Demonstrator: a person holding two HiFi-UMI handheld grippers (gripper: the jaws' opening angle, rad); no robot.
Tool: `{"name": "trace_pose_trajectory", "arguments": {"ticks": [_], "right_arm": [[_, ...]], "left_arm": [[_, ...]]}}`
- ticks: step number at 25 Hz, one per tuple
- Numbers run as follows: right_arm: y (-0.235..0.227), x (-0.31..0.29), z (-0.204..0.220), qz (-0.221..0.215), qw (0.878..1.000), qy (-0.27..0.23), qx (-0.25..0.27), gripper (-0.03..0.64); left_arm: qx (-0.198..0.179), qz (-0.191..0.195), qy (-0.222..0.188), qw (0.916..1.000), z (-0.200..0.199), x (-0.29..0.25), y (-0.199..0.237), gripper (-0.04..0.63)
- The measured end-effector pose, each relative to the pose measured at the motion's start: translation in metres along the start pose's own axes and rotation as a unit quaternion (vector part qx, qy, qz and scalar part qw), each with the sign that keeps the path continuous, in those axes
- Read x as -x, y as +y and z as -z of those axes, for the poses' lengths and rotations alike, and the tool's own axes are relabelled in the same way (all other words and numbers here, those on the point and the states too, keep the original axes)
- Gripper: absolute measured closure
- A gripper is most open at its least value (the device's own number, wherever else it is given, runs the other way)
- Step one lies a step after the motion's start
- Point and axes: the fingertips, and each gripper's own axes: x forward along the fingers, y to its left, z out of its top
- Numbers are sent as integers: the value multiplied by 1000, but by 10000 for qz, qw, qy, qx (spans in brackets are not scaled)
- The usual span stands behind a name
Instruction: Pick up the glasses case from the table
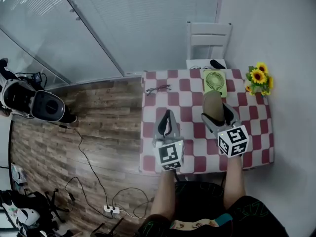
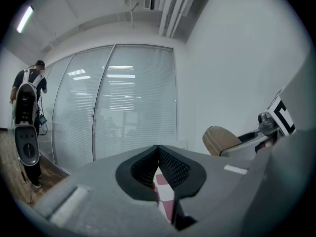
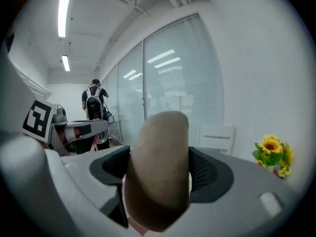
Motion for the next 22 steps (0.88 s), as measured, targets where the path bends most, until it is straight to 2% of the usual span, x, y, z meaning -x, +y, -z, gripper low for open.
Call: {"name": "trace_pose_trajectory", "arguments": {"ticks": [3,8,16,22], "right_arm": [[-9,7,-23,31,9993,-382,31,244],[-26,27,-42,80,9969,-768,118,244],[-51,50,-80,186,9907,-1323,267,244],[-53,55,-89,146,9871,-1541,412,244]], "left_arm": [[-180,-68,-274,9994,-25,-4,2,584],[-329,-81,-441,9985,-44,-3,-14,584],[-580,95,-816,9949,-84,-14,-36,584],[-475,198,-918,9944,-90,-19,-46,584]]}}
